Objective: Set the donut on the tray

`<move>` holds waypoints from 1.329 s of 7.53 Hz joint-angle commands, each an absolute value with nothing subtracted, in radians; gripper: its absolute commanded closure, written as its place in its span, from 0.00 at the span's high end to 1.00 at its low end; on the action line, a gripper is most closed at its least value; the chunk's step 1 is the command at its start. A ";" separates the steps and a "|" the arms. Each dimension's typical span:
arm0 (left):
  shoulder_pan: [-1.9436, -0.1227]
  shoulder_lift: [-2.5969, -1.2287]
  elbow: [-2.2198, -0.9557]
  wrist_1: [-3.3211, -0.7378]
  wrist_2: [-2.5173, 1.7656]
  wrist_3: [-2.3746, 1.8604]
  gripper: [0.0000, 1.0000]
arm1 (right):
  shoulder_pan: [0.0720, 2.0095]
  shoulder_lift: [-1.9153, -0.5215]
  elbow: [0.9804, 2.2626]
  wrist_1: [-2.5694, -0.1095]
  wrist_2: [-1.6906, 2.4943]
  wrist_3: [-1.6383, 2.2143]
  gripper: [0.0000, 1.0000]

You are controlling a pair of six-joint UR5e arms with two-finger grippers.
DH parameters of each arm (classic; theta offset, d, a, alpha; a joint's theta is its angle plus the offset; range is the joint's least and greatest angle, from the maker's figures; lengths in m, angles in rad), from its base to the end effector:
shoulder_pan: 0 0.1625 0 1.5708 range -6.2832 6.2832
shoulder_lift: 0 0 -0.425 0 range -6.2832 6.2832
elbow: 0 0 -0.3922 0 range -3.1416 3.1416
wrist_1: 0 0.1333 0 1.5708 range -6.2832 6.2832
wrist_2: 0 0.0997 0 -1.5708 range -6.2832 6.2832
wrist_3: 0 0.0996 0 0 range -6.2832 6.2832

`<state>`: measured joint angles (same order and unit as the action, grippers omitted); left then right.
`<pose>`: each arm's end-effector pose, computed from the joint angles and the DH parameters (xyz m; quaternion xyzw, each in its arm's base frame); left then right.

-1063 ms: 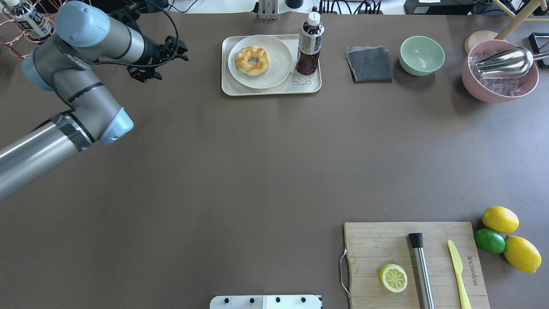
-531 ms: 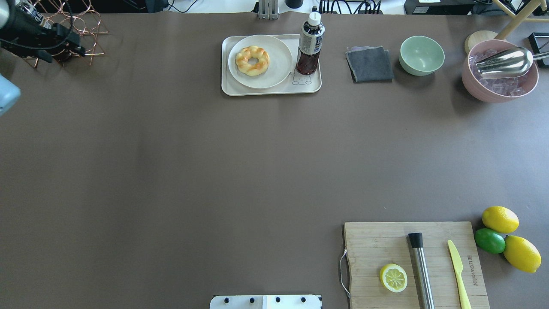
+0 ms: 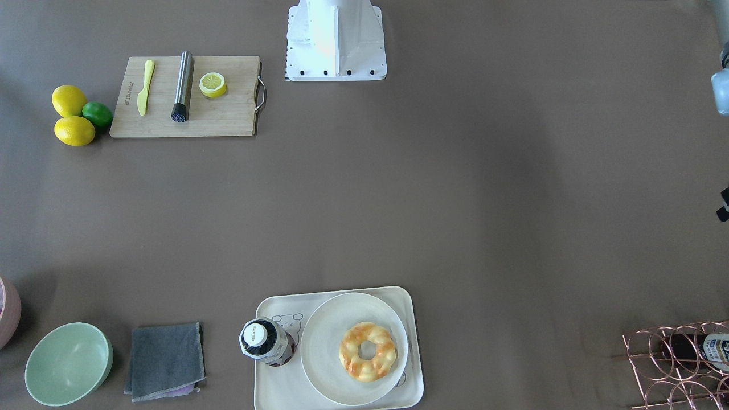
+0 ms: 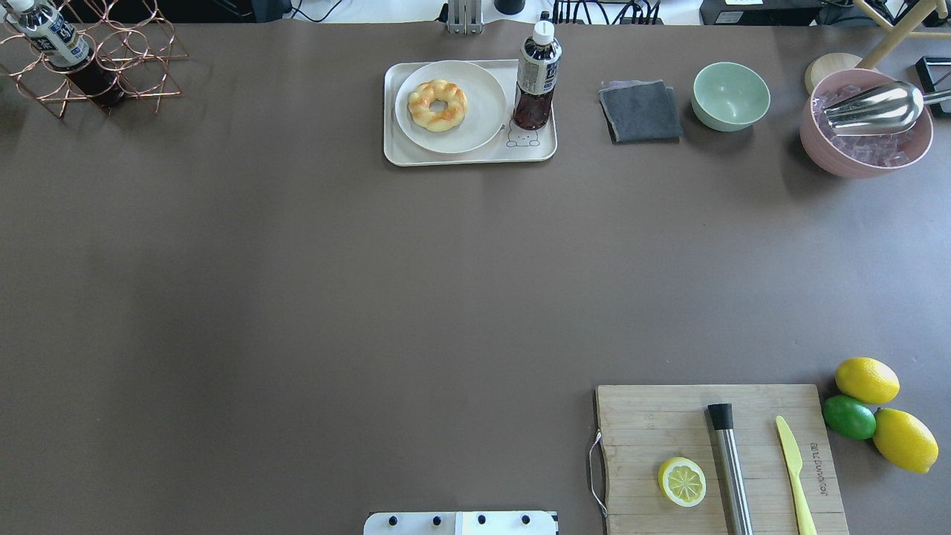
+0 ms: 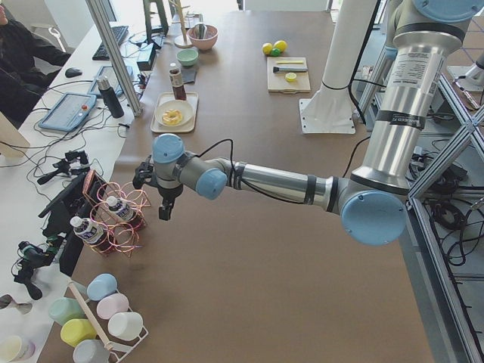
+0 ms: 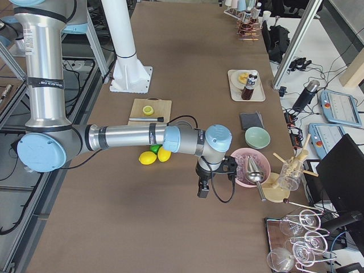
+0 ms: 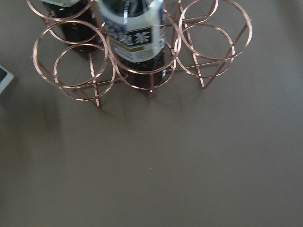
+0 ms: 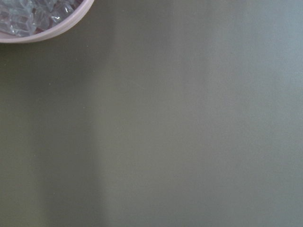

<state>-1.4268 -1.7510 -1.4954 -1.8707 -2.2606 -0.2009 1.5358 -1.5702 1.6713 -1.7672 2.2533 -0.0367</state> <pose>0.0152 -0.5921 0.5710 0.1295 0.3587 0.0417 0.9235 0.0536 -0.4845 0.6343 -0.0446 -0.3343 -0.0178 0.9412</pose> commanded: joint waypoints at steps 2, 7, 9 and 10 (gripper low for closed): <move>-1.532 -1.694 -1.500 -1.862 -2.181 -0.069 0.98 | 1.554 -1.580 1.670 -1.767 2.250 -0.034 1.00; -1.534 -1.697 -1.549 -1.665 -2.238 -0.004 0.98 | 1.569 -1.601 1.671 -1.753 2.260 -0.020 1.00; -1.600 -1.694 -1.635 -1.422 -2.252 0.137 0.98 | 1.580 -1.595 1.667 -1.753 2.260 -0.020 1.00; -1.623 -1.681 -1.664 -1.381 -2.252 0.167 0.98 | 1.582 -1.597 1.667 -1.753 2.260 -0.018 1.00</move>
